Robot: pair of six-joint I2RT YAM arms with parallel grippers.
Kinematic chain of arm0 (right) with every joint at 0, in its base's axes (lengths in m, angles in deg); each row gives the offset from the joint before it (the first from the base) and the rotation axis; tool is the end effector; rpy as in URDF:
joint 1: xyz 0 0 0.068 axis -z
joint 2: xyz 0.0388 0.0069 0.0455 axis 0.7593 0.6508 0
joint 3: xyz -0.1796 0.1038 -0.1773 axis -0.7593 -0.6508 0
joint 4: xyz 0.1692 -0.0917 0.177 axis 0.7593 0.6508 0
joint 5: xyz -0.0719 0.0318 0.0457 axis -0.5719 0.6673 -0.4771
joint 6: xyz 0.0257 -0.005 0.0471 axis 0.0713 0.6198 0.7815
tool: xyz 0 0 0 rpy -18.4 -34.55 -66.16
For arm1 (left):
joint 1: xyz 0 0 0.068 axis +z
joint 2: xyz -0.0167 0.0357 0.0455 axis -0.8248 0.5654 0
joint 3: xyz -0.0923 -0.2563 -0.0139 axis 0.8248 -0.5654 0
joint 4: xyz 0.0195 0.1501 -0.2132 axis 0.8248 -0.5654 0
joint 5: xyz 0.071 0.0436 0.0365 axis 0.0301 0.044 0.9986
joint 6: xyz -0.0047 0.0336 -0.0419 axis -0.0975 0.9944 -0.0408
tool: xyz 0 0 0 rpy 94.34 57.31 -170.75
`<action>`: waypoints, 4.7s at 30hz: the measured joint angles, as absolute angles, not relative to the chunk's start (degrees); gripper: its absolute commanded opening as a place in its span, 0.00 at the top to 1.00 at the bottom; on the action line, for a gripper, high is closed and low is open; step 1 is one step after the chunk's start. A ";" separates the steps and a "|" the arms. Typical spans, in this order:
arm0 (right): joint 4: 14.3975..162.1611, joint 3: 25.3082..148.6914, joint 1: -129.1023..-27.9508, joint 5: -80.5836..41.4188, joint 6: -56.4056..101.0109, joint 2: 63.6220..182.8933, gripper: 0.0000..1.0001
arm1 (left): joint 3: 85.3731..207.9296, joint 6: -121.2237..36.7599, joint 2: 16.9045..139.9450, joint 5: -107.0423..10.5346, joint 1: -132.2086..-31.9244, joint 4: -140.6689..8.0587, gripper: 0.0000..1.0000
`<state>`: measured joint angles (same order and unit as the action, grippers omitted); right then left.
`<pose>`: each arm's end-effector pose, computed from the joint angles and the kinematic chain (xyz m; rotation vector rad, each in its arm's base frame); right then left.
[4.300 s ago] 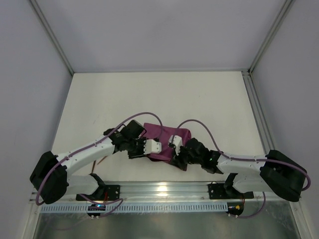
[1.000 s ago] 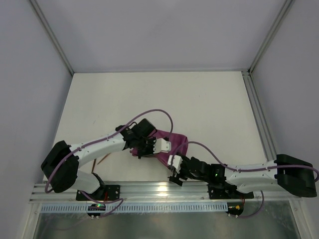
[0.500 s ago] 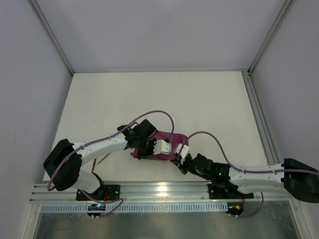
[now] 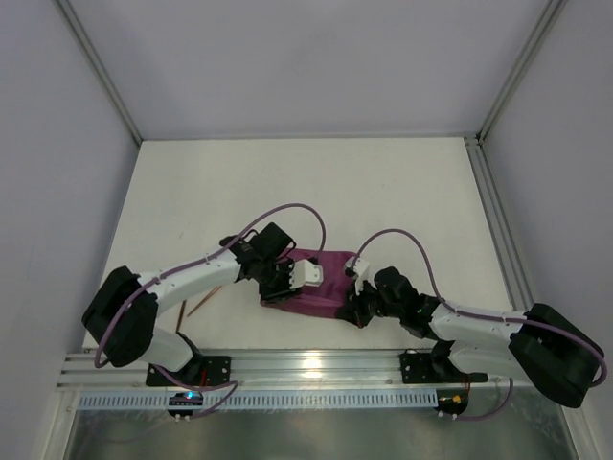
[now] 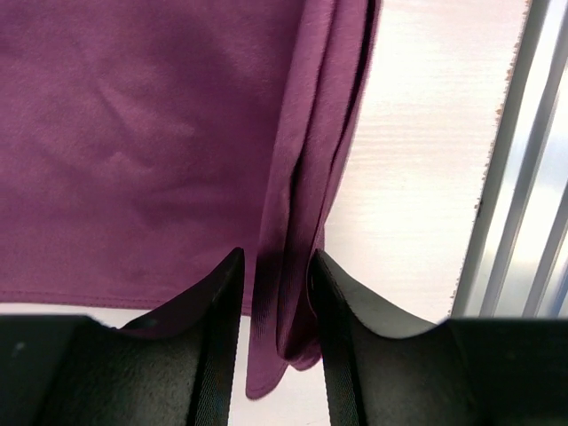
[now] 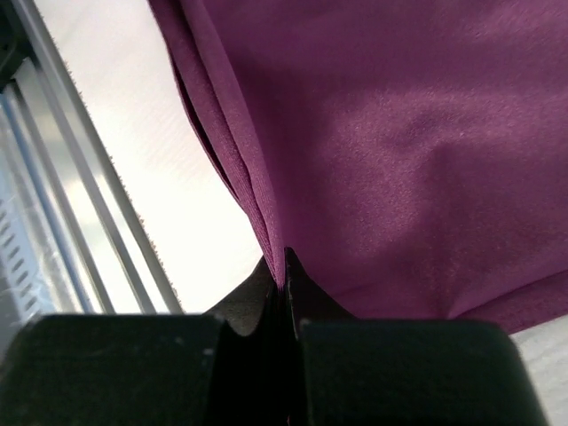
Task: Fold the napkin into a case and place the utensils inside
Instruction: Fold the lower triangle-folded napkin at the center of the board, then smooth out the 2/3-rectangle-folded napkin at the center of the board.
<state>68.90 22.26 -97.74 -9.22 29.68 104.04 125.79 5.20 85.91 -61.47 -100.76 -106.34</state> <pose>0.1165 0.1475 0.1364 -0.8502 2.0965 0.9510 0.1776 -0.1972 0.1979 1.8675 2.0392 -0.5632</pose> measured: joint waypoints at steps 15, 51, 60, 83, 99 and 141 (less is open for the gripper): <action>69.33 27.73 -87.46 8.46 35.91 116.11 0.97 | 124.90 3.87 84.05 -64.42 -97.89 -106.39 0.40; 76.48 31.53 -79.55 19.58 41.92 122.69 0.97 | 134.14 0.66 97.32 -67.65 -93.00 -109.25 0.82; 75.91 31.05 -79.53 17.90 40.55 124.33 0.93 | 135.63 -0.22 99.97 -66.14 -92.98 -109.05 0.80; 99.45 37.69 -79.55 -8.72 34.82 98.75 0.51 | 136.24 -2.23 103.68 -63.54 -93.98 -106.78 0.92; 89.03 32.36 -85.69 -14.25 42.36 100.48 0.71 | 138.05 -1.51 102.54 -64.77 -95.75 -106.67 0.91; 90.14 43.40 -82.52 -16.02 37.95 110.18 0.83 | 137.94 -6.49 105.65 -62.49 -101.30 -104.20 0.86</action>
<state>90.14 43.40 -82.52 -16.02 37.95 110.18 137.94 -6.49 105.65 -62.49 -101.30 -104.20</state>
